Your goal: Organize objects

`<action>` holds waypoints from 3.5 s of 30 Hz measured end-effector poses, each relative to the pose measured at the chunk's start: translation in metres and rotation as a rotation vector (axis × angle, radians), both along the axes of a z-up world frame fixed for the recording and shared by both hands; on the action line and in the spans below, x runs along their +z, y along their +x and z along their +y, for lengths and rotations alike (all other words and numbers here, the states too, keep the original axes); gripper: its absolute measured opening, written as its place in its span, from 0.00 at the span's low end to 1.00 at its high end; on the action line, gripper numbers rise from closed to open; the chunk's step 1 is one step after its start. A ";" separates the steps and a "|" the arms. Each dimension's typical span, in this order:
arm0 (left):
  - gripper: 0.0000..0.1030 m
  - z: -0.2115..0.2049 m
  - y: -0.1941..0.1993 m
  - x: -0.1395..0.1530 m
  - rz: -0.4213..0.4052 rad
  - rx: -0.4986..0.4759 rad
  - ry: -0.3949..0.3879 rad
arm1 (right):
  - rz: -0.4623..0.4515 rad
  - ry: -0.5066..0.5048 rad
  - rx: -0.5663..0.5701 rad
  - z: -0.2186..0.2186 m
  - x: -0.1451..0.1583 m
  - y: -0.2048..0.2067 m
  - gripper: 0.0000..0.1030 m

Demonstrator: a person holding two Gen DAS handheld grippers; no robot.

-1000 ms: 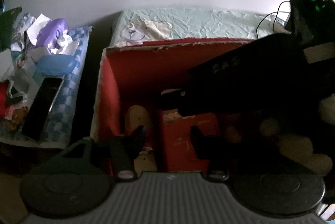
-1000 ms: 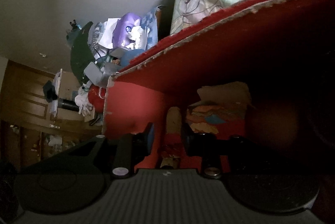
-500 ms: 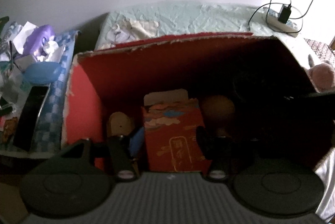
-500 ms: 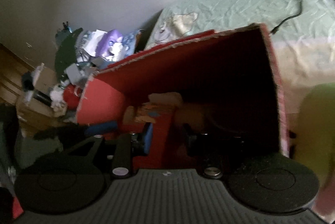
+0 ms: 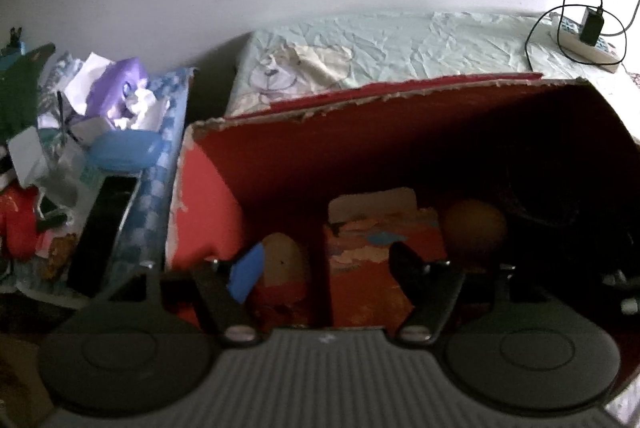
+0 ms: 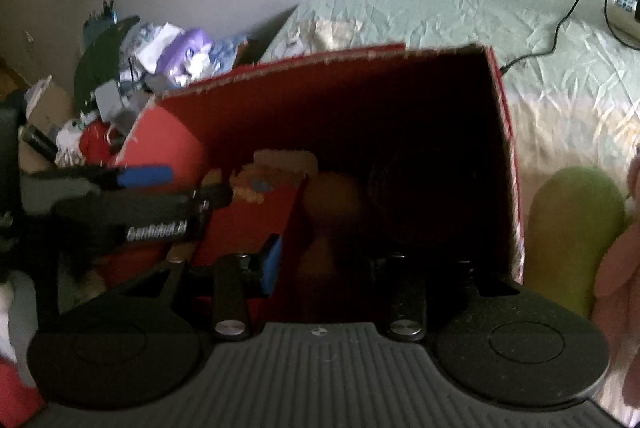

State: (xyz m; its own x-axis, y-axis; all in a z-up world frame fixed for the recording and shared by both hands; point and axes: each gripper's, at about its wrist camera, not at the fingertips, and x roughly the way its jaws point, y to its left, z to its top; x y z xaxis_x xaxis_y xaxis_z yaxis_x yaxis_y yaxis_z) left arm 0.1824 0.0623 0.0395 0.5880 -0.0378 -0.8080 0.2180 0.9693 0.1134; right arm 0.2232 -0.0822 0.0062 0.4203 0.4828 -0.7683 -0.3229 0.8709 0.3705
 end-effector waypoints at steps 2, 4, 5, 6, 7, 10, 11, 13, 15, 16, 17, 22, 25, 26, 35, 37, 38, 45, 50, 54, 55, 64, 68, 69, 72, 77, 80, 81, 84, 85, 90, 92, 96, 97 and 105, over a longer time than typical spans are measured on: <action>0.71 -0.002 0.002 -0.001 -0.008 -0.004 0.006 | 0.010 -0.008 0.011 0.001 -0.001 -0.003 0.42; 0.72 -0.005 0.003 -0.004 -0.013 -0.012 0.030 | 0.025 -0.014 0.015 0.002 -0.002 -0.006 0.42; 0.72 -0.006 0.003 -0.005 -0.011 -0.019 0.044 | 0.034 -0.015 0.017 0.002 -0.003 -0.008 0.42; 0.72 -0.008 0.003 -0.006 -0.008 -0.027 0.057 | 0.043 -0.016 0.021 0.003 -0.003 -0.010 0.42; 0.72 -0.010 0.003 -0.007 -0.001 -0.035 0.071 | 0.056 -0.018 0.025 0.004 -0.004 -0.012 0.42; 0.73 -0.017 0.004 -0.012 0.022 -0.056 0.132 | 0.095 -0.012 0.031 0.004 -0.006 -0.018 0.42; 0.73 -0.019 0.003 -0.013 0.025 -0.066 0.145 | 0.098 -0.012 0.032 0.004 -0.006 -0.020 0.42; 0.73 -0.020 0.003 -0.014 0.038 -0.079 0.155 | 0.117 -0.006 0.016 0.003 -0.006 -0.022 0.42; 0.73 -0.021 0.002 -0.015 0.046 -0.092 0.163 | 0.132 -0.006 0.014 0.003 -0.006 -0.023 0.42; 0.74 -0.021 0.001 -0.015 0.049 -0.101 0.168 | 0.142 -0.005 0.012 0.002 -0.006 -0.024 0.42; 0.74 -0.022 -0.001 -0.015 0.052 -0.108 0.173 | 0.155 -0.002 0.010 0.002 -0.005 -0.025 0.43; 0.76 -0.024 -0.009 -0.017 0.083 -0.130 0.198 | 0.204 0.042 0.015 -0.001 -0.004 -0.029 0.42; 0.77 -0.022 -0.015 -0.016 0.092 -0.135 0.187 | 0.212 0.040 0.026 -0.002 -0.003 -0.032 0.42; 0.77 -0.021 -0.016 -0.016 0.093 -0.134 0.177 | 0.209 0.039 0.029 -0.002 -0.003 -0.032 0.42; 0.78 -0.021 -0.015 -0.014 0.068 -0.110 0.156 | 0.059 0.008 -0.015 -0.009 0.015 -0.030 0.45; 0.78 -0.021 -0.015 -0.014 0.064 -0.112 0.147 | 0.028 0.007 -0.045 -0.012 0.015 -0.029 0.45; 0.78 -0.021 -0.015 -0.014 0.065 -0.114 0.138 | 0.026 0.023 -0.053 -0.013 0.015 -0.027 0.45; 0.77 -0.016 -0.013 -0.015 0.069 -0.116 0.088 | -0.036 0.025 -0.066 -0.009 0.011 -0.029 0.45; 0.78 -0.016 -0.015 -0.014 0.057 -0.121 0.081 | -0.089 0.011 -0.070 -0.010 0.014 -0.027 0.45; 0.78 -0.016 -0.015 -0.013 0.052 -0.120 0.085 | -0.165 -0.024 -0.059 -0.008 0.017 -0.018 0.45; 0.78 -0.016 -0.015 -0.013 0.051 -0.120 0.084 | -0.173 -0.029 -0.056 -0.008 0.016 -0.014 0.45; 0.78 -0.016 -0.015 -0.013 0.045 -0.117 0.085 | -0.220 -0.031 -0.027 -0.007 0.007 0.000 0.42; 0.78 -0.017 -0.015 -0.013 0.045 -0.116 0.098 | -0.190 -0.001 -0.020 -0.010 0.005 0.004 0.41; 0.78 -0.017 -0.015 -0.013 0.044 -0.116 0.099 | -0.185 -0.004 -0.018 -0.009 0.004 0.005 0.40; 0.78 -0.017 -0.015 -0.014 0.045 -0.114 0.106 | -0.170 0.017 -0.014 -0.010 0.002 0.008 0.36; 0.78 -0.018 -0.014 -0.015 0.046 -0.111 0.117 | -0.155 0.037 -0.002 -0.011 0.001 0.010 0.35; 0.78 -0.020 -0.015 -0.016 0.049 -0.109 0.129 | -0.158 0.044 -0.002 -0.011 0.001 0.009 0.35; 0.78 -0.020 -0.014 -0.016 0.051 -0.108 0.133 | -0.158 0.043 -0.001 -0.011 0.001 0.009 0.35; 0.78 -0.021 -0.014 -0.017 0.055 -0.105 0.149 | -0.154 0.045 0.007 -0.012 0.000 0.012 0.35; 0.78 -0.022 -0.014 -0.018 0.056 -0.103 0.154 | -0.150 0.044 0.012 -0.012 -0.001 0.012 0.35; 0.77 -0.023 -0.013 -0.018 0.057 -0.099 0.164 | -0.141 0.058 0.027 -0.012 -0.002 0.015 0.35; 0.77 -0.023 -0.013 -0.019 0.058 -0.097 0.169 | -0.139 0.056 0.029 -0.012 -0.002 0.015 0.35; 0.76 -0.023 -0.013 -0.019 0.055 -0.091 0.172 | -0.134 0.049 0.035 -0.011 -0.002 0.016 0.35; 0.76 -0.024 -0.013 -0.019 0.055 -0.089 0.175 | -0.129 0.049 0.038 -0.011 -0.002 0.016 0.35; 0.74 -0.026 -0.012 -0.021 0.053 -0.073 0.203 | -0.085 0.065 0.081 -0.010 -0.005 0.021 0.35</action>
State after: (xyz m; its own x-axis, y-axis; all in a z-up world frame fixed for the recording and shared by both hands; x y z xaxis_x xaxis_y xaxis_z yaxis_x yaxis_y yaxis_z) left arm 0.1702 0.0367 0.0186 0.5464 0.0882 -0.8329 0.2974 0.9092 0.2913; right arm 0.2440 -0.0922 0.0014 0.4402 0.5654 -0.6975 -0.4243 0.8156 0.3934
